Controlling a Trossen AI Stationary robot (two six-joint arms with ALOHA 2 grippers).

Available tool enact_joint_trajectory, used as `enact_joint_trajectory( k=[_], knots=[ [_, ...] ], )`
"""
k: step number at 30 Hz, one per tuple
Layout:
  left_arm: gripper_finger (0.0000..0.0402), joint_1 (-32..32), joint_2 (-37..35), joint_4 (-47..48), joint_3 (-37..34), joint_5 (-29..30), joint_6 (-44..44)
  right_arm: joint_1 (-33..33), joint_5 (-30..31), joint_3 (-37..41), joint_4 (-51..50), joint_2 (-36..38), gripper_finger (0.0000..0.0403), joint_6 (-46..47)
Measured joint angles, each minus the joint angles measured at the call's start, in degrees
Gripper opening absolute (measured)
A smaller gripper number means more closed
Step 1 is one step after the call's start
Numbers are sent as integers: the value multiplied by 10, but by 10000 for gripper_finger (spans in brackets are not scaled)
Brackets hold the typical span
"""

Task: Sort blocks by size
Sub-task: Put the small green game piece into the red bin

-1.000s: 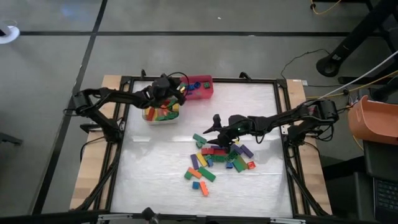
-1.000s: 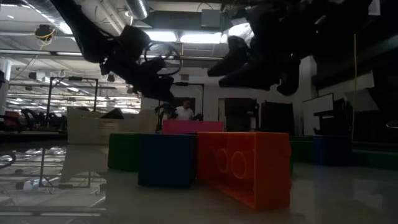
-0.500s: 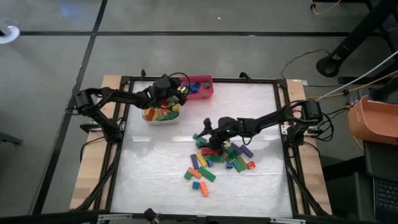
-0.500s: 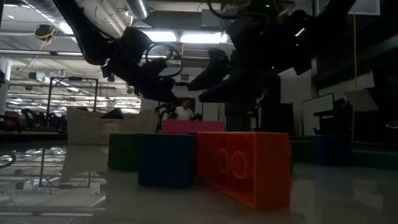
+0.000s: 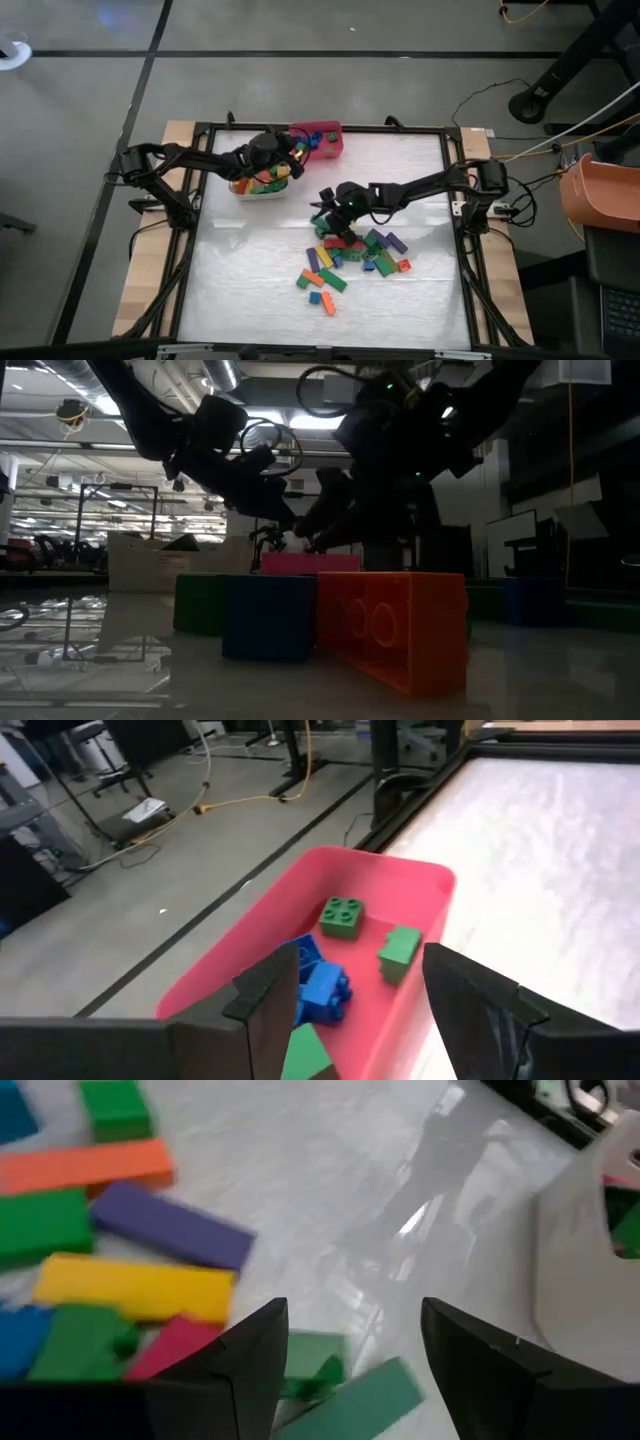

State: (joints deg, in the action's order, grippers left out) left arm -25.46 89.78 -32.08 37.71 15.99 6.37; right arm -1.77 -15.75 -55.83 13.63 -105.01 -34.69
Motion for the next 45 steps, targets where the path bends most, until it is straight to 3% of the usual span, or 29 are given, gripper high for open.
enact_joint_trajectory(
  k=[20,45],
  knots=[
    [200,12,0,6,0,0,1,-5,-25,-54,-85,-47,227,50],
    [200,12,0,15,0,0,1,-4,-19,-58,-87,-83,227,62]
  ],
)
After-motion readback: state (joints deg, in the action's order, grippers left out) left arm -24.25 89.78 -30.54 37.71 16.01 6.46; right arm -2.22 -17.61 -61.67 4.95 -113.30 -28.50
